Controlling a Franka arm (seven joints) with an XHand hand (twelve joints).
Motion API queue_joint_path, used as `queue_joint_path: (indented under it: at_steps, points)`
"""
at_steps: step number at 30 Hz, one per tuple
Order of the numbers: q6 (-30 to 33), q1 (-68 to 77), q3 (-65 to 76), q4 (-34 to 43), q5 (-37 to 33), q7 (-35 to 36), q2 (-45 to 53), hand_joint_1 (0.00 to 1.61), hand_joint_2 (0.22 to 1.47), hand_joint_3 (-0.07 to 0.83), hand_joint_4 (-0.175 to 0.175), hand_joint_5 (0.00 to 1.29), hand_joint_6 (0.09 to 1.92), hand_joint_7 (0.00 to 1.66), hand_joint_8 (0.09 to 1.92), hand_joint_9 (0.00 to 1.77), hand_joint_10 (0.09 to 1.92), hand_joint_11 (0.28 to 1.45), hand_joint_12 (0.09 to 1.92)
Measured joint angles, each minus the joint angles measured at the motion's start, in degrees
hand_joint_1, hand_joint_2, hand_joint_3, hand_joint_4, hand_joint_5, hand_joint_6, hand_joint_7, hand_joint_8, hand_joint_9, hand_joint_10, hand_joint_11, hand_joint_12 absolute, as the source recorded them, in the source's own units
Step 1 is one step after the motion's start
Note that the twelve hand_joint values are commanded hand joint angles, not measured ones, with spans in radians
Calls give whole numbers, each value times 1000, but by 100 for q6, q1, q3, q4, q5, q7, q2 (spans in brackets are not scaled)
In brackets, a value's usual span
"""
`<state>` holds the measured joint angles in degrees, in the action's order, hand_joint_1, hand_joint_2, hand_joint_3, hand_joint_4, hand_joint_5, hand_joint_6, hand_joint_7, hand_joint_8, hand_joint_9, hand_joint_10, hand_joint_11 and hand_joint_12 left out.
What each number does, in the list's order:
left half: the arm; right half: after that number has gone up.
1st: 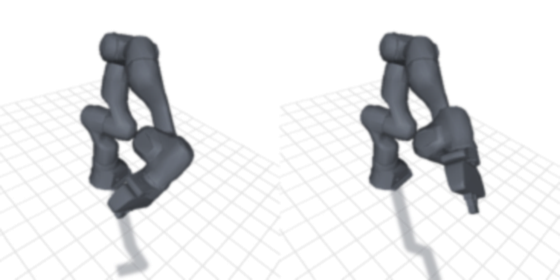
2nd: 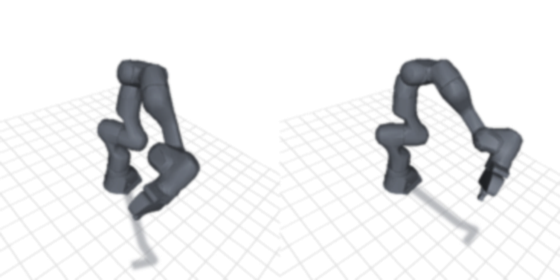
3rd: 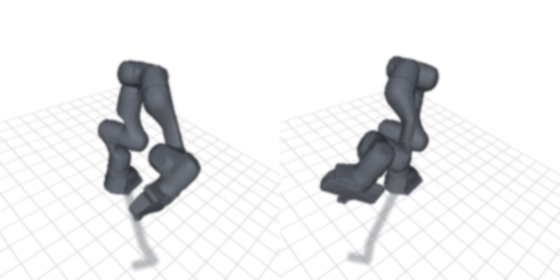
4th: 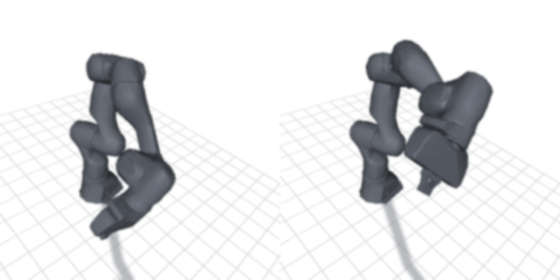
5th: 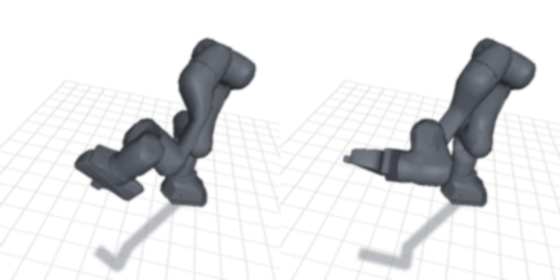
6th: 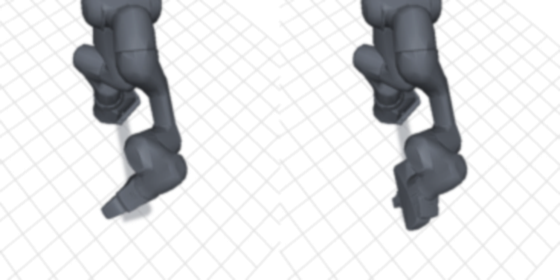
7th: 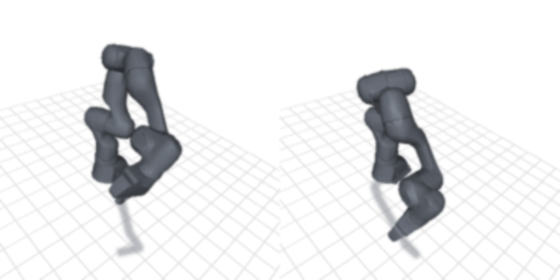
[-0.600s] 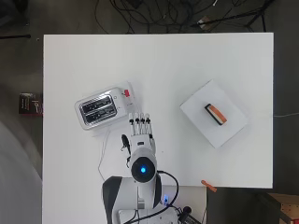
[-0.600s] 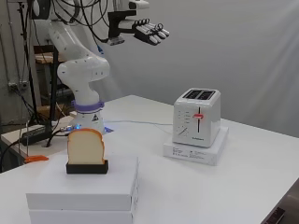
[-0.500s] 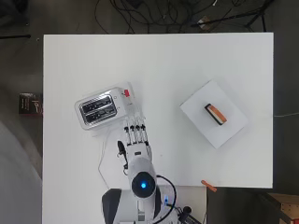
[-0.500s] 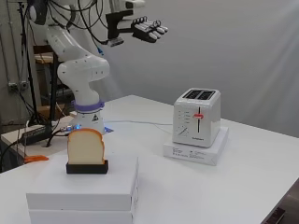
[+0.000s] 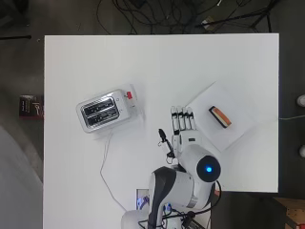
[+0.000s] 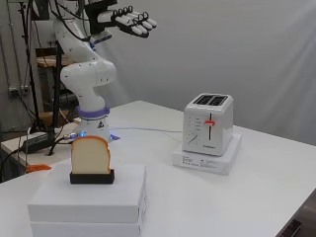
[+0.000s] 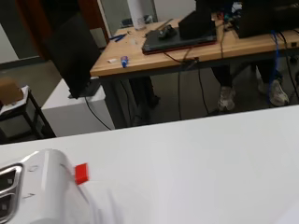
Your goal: Teleoperate dual arm-hand system to toast a bread
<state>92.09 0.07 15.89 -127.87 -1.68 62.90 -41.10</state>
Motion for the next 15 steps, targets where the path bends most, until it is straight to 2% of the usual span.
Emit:
queue_joint_path:
  at_steps: [5,8,11,15]
  points:
    - [-388,-489,688,1363,-44,920,2224,510,1038,-22,-2,242,87,288,87,377,87,385,87]
    - [-602,-677,935,1834,222,1015,3150,541,1000,-26,13,240,87,291,87,379,87,386,87]
    - [-884,-221,1729,2194,522,718,3374,561,957,-17,35,224,87,293,87,386,87,391,87]
    - [-1138,579,2642,2625,527,790,3084,554,949,-6,50,195,87,292,87,394,87,408,87]
